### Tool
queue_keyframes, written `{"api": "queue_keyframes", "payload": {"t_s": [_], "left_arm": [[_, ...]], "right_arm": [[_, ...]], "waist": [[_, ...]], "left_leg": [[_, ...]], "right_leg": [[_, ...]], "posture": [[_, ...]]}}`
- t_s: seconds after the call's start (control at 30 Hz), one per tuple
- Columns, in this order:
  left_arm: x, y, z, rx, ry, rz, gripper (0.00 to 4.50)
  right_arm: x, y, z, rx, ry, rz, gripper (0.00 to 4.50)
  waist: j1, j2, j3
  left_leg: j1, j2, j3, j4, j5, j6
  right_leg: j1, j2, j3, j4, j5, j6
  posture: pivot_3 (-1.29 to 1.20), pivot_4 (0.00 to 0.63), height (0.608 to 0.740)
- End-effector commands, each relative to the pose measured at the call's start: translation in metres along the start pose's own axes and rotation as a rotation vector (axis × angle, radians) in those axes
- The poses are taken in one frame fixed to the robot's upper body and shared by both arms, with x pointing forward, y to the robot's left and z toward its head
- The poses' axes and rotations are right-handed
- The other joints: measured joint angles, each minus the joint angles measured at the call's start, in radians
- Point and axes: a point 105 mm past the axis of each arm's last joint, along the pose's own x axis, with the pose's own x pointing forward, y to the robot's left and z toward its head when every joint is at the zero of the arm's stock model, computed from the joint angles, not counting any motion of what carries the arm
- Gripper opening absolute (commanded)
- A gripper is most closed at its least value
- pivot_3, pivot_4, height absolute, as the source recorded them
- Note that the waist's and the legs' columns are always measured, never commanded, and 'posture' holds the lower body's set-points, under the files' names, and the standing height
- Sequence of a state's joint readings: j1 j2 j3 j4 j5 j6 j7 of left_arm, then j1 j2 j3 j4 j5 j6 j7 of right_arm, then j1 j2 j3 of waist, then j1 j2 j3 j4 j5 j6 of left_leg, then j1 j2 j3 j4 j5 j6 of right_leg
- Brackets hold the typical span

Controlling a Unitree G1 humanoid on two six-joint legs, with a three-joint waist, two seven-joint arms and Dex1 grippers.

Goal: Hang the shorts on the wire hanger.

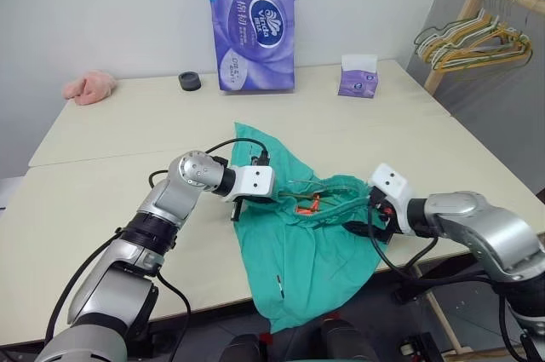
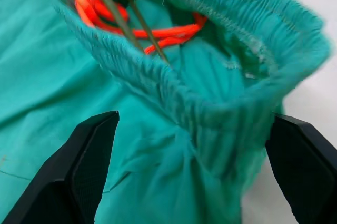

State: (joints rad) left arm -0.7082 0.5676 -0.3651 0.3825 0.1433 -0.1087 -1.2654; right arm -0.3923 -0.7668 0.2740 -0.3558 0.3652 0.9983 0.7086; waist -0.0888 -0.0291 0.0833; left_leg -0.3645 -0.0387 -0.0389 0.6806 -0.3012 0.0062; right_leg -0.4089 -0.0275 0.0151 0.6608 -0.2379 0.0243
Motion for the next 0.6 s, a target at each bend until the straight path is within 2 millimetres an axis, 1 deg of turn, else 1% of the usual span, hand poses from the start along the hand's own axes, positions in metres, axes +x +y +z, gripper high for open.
{"api": "queue_keyframes", "payload": {"t_s": [0.03, 0.1, 0.23, 0.27, 0.33, 0.6], "left_arm": [[-0.008, 0.008, 0.010, 0.028, -0.020, 0.042, 0.00], [-0.009, 0.008, 0.010, 0.027, -0.019, 0.042, 0.00], [-0.010, 0.007, 0.011, 0.021, -0.023, 0.040, 0.00], [-0.010, 0.006, 0.011, 0.019, -0.024, 0.039, 0.00], [-0.010, 0.006, 0.011, 0.018, -0.024, 0.036, 0.00], [-0.011, 0.002, 0.011, 0.025, -0.023, 0.005, 0.00]], "right_arm": [[0.009, -0.003, -0.004, -0.082, 0.030, 0.010, 4.42], [0.013, -0.005, -0.005, -0.105, 0.038, 0.006, 4.42], [0.019, -0.006, -0.001, -0.132, 0.027, 0.008, 4.42], [0.020, -0.005, 0.000, -0.144, 0.024, 0.010, 4.25], [0.021, -0.004, 0.001, -0.152, 0.018, 0.016, 3.84], [0.020, 0.001, 0.006, -0.187, 0.007, 0.031, 1.06]], "waist": [[-0.001, 0.000, 0.000], [-0.001, 0.000, 0.000], [-0.001, 0.000, 0.000], [-0.001, 0.000, 0.000], [-0.001, 0.000, 0.000], [-0.001, 0.000, 0.000]], "left_leg": [[0.000, 0.000, 0.000, 0.000, 0.000, 0.000], [0.000, 0.000, 0.000, 0.000, 0.000, 0.000], [0.000, 0.000, 0.000, 0.000, 0.000, 0.000], [0.000, 0.000, 0.000, 0.000, 0.000, 0.000], [0.000, 0.000, 0.000, 0.000, 0.000, 0.000], [0.000, 0.000, 0.000, 0.000, 0.000, 0.000]], "right_leg": [[0.000, 0.000, 0.000, 0.000, 0.000, 0.000], [0.000, 0.000, 0.000, 0.000, 0.000, 0.000], [0.000, 0.000, 0.000, 0.000, 0.000, 0.000], [0.000, 0.000, 0.000, 0.001, 0.000, 0.000], [0.000, 0.000, 0.000, 0.001, 0.000, 0.000], [0.000, 0.000, 0.000, 0.001, 0.000, 0.000]], "posture": [[-0.18, 0.043, 0.740], [-0.17, 0.043, 0.740], [-0.17, 0.042, 0.740], [-0.17, 0.042, 0.740], [-0.17, 0.041, 0.740], [-0.17, 0.035, 0.740]]}}
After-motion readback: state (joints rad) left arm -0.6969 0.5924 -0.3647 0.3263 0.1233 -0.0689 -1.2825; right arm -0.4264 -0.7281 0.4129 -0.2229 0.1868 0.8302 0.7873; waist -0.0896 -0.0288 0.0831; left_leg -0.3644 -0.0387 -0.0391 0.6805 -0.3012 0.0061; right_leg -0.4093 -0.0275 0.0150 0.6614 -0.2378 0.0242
